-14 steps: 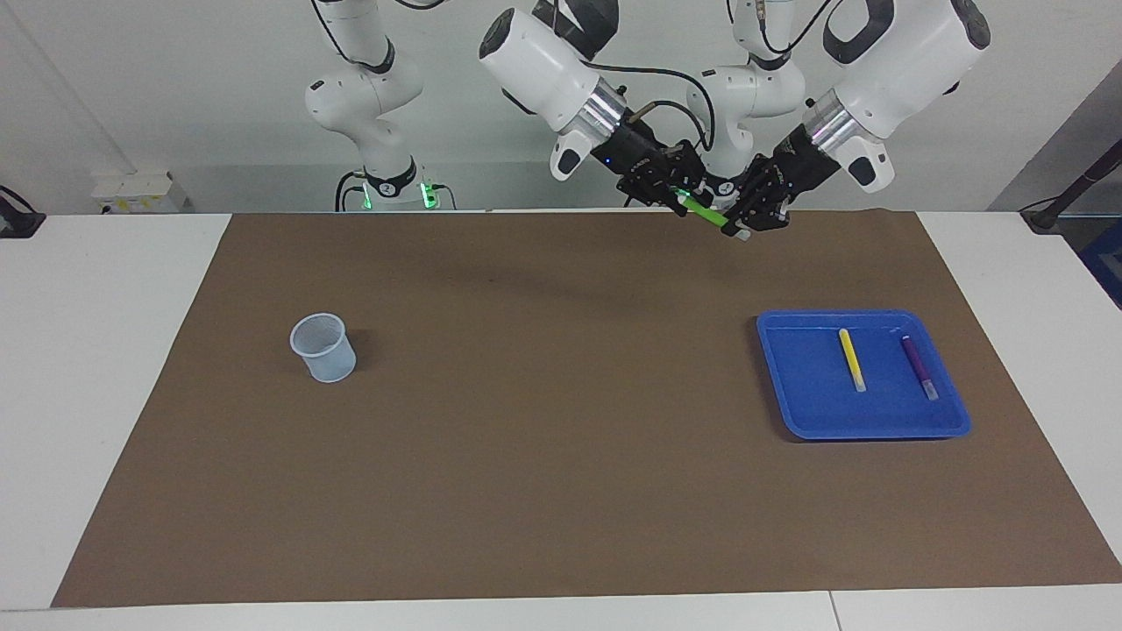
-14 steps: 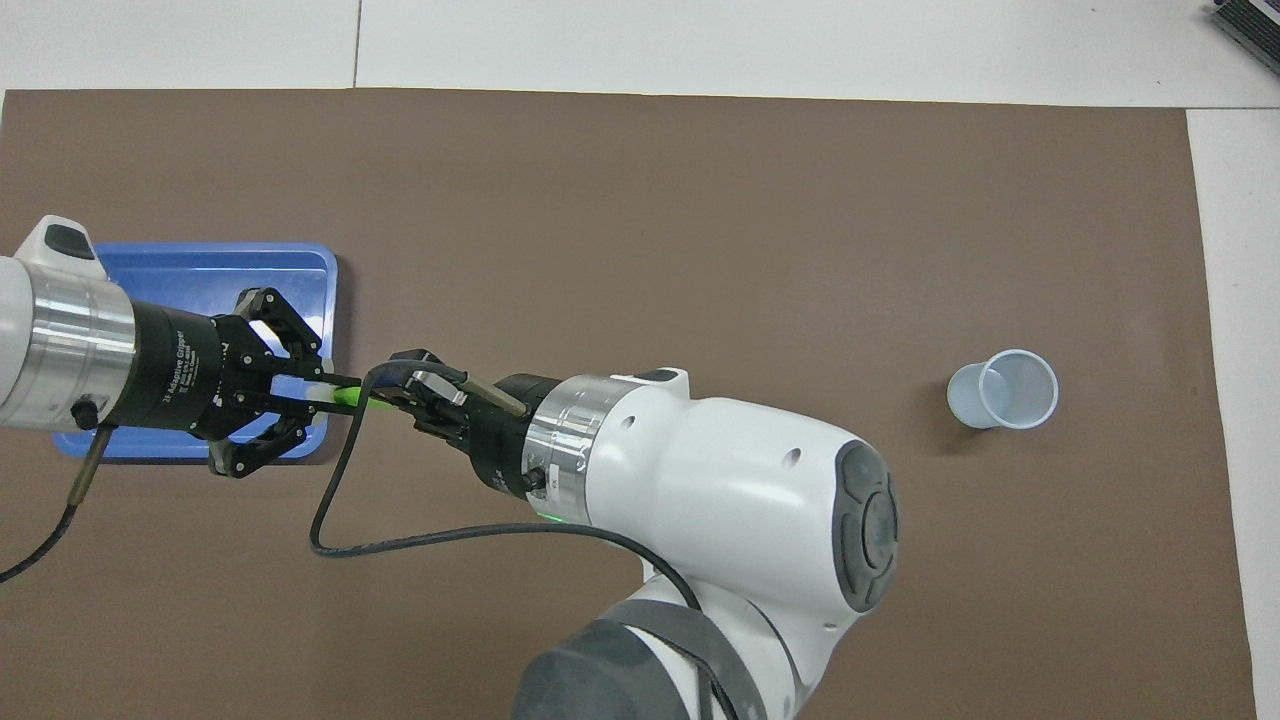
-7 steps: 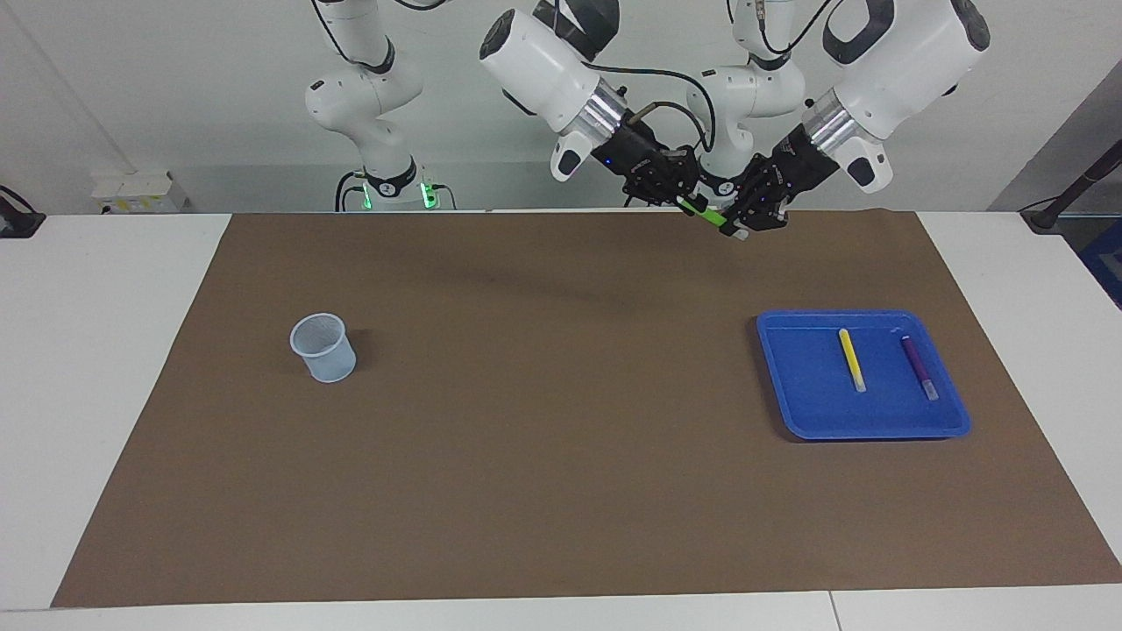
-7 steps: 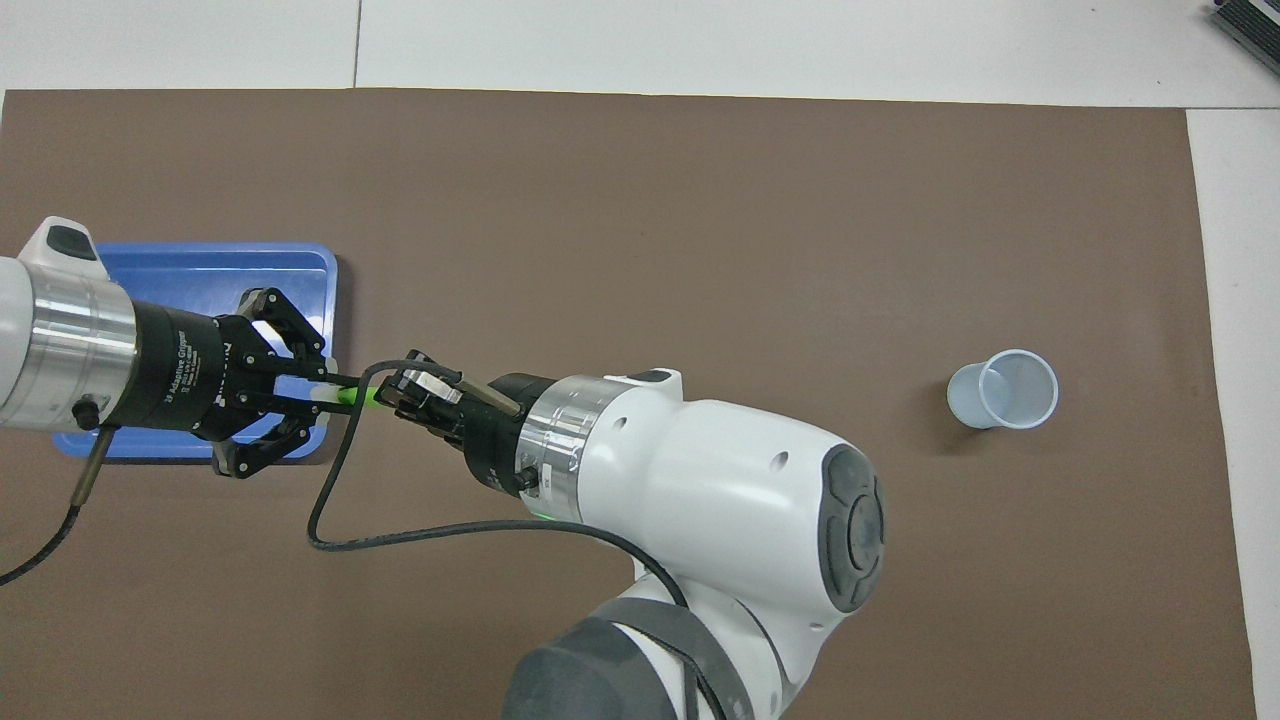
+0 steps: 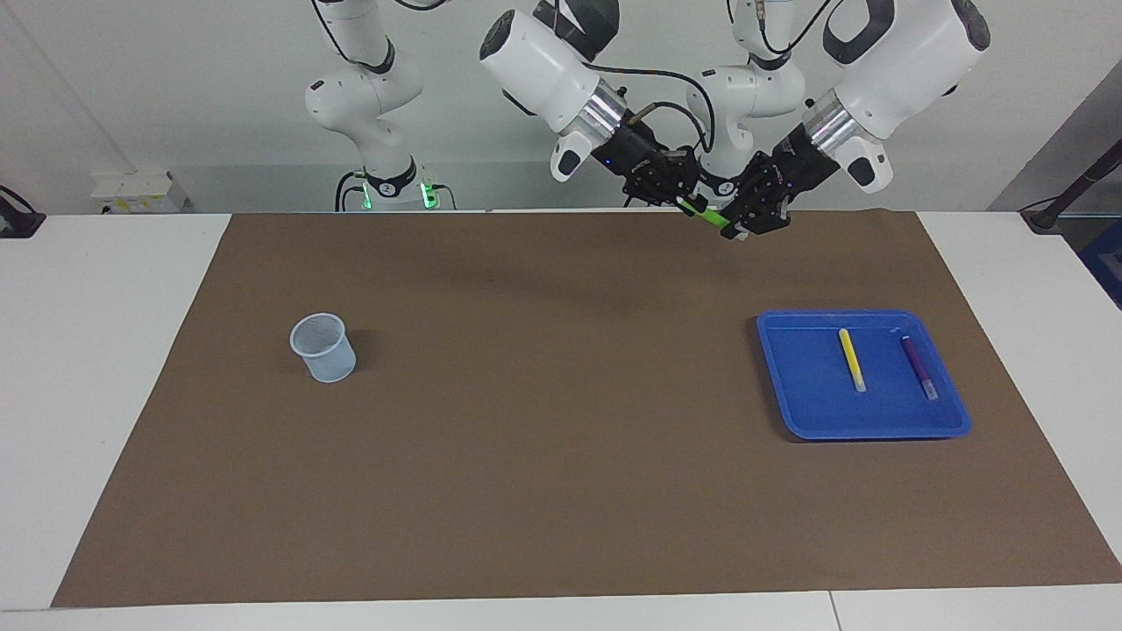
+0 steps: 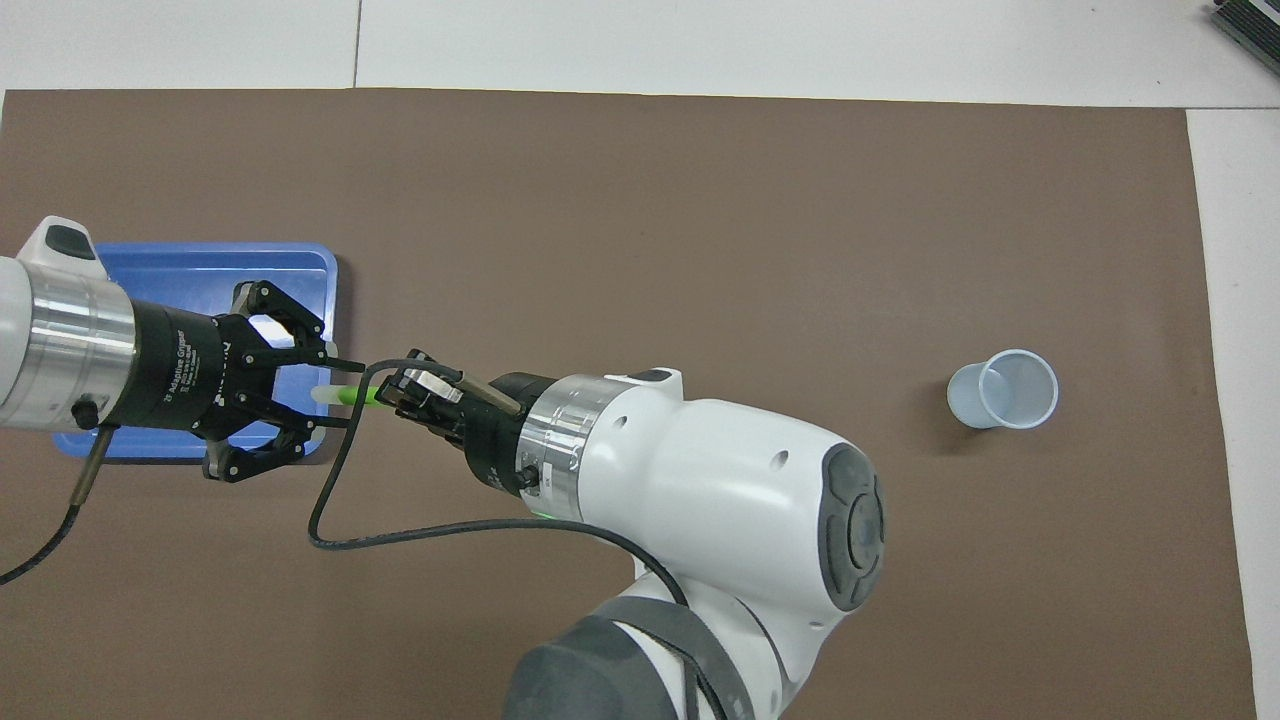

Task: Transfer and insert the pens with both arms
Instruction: 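Grasp the green pen with the right gripper while the left gripper opens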

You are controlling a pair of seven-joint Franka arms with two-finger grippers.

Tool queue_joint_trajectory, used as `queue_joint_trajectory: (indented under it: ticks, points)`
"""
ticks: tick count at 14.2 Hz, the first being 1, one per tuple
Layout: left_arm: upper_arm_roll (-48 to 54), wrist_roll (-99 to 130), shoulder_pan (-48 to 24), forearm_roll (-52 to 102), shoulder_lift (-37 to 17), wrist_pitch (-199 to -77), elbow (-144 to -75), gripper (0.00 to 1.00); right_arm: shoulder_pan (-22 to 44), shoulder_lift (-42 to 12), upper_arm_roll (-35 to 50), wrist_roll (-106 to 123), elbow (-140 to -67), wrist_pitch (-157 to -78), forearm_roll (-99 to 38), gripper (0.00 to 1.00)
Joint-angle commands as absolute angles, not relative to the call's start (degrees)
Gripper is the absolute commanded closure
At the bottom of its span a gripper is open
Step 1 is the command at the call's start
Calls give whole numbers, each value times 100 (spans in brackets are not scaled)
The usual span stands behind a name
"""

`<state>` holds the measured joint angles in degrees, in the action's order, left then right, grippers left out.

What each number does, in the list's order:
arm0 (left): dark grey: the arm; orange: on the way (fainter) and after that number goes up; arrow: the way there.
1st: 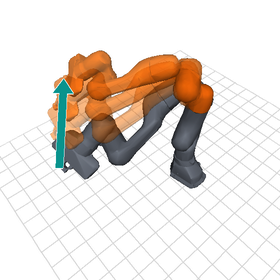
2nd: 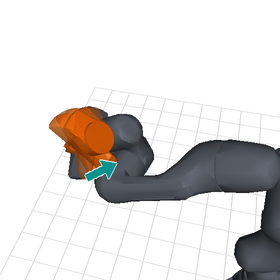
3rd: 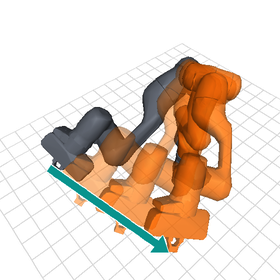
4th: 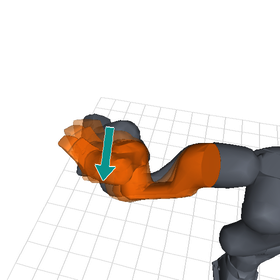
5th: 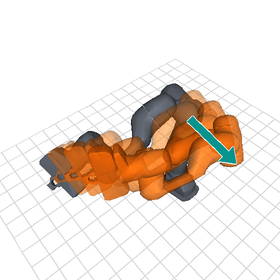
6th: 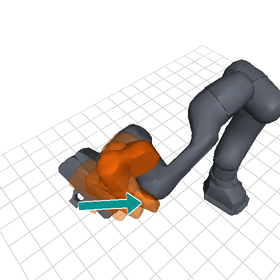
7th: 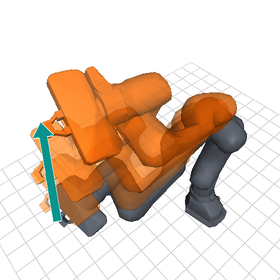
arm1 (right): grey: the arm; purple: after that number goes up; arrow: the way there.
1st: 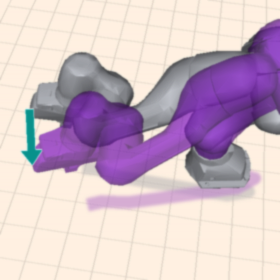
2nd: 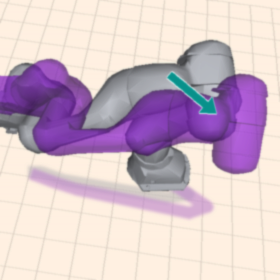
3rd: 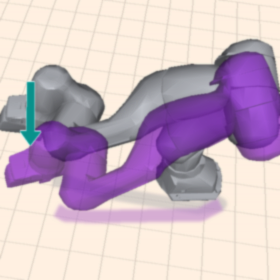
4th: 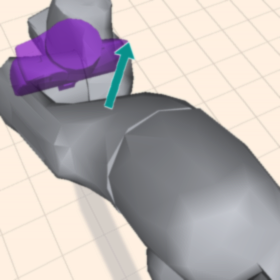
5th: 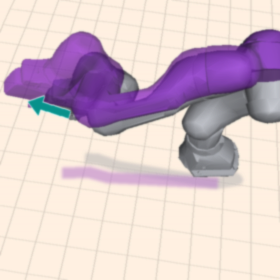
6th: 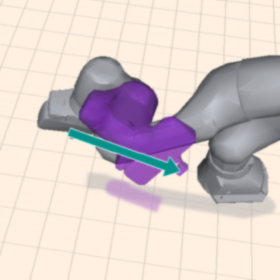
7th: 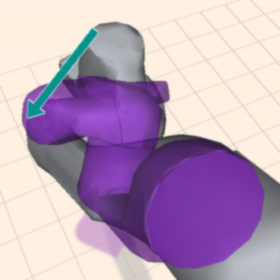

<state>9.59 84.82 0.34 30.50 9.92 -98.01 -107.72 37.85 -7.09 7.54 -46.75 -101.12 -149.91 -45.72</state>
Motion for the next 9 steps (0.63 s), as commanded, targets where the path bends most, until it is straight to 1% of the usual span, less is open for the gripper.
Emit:
queue_joint_trajectory:
  ticks: [1,2,3,6,9]
  points:
    - [932,8473,44,3138,1187,-9931,-10986,21,3727,-729,747,-4405,-10090,-14986,-4702,100]
    - [932,8473,44,3138,1187,-9940,-10986,14,3709,-729,747,-4238,-10090,-14933,-4702,100]
    - [923,8473,44,3138,1187,-9949,-10986,13,3692,-721,738,-4071,-10090,-14820,-4667,100]
    - [923,7906,193,3120,1195,-9888,-10995,13,3297,-677,721,-3168,-10090,-14031,-4571,100]
    - [914,6326,535,3076,1318,-9730,-11135,15,2832,-633,721,-2497,-10055,-13098,-3738,100]
